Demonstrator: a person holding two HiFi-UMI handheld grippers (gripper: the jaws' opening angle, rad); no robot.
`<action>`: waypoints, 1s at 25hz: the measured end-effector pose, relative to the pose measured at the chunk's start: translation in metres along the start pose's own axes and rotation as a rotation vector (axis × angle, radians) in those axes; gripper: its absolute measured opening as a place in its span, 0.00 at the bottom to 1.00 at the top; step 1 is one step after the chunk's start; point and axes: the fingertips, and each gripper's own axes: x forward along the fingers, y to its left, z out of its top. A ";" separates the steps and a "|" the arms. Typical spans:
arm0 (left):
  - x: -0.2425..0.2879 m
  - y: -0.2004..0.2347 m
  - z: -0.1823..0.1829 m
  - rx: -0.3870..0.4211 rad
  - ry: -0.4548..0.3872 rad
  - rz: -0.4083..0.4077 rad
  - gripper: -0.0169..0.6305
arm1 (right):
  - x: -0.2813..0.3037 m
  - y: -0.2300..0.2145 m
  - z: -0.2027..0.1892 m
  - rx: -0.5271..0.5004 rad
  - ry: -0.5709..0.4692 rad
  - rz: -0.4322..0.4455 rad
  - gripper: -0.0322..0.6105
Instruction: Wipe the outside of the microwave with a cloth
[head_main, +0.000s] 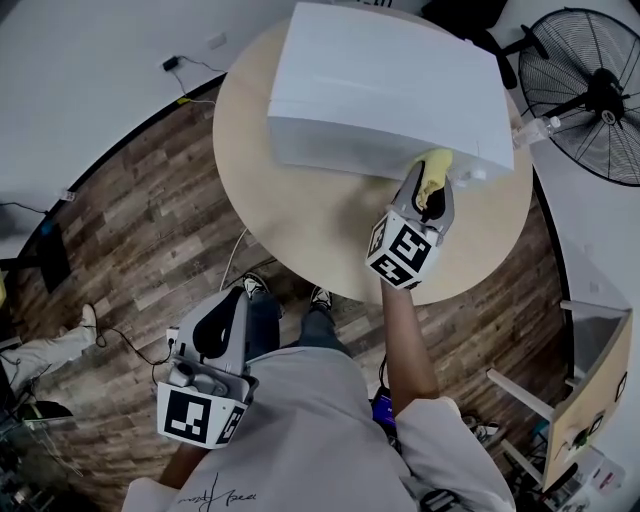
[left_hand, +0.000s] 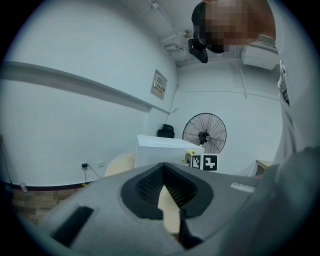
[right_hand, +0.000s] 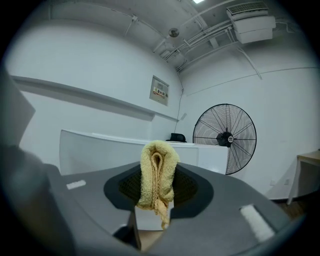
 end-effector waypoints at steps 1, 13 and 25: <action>-0.001 0.002 0.000 -0.002 0.001 0.001 0.01 | -0.001 0.008 0.000 0.001 0.000 0.011 0.26; -0.018 0.031 -0.001 -0.020 -0.001 0.038 0.01 | -0.009 0.088 -0.002 0.025 -0.002 0.106 0.26; -0.028 0.067 -0.001 -0.038 0.005 0.061 0.01 | -0.015 0.154 0.001 0.055 -0.026 0.134 0.26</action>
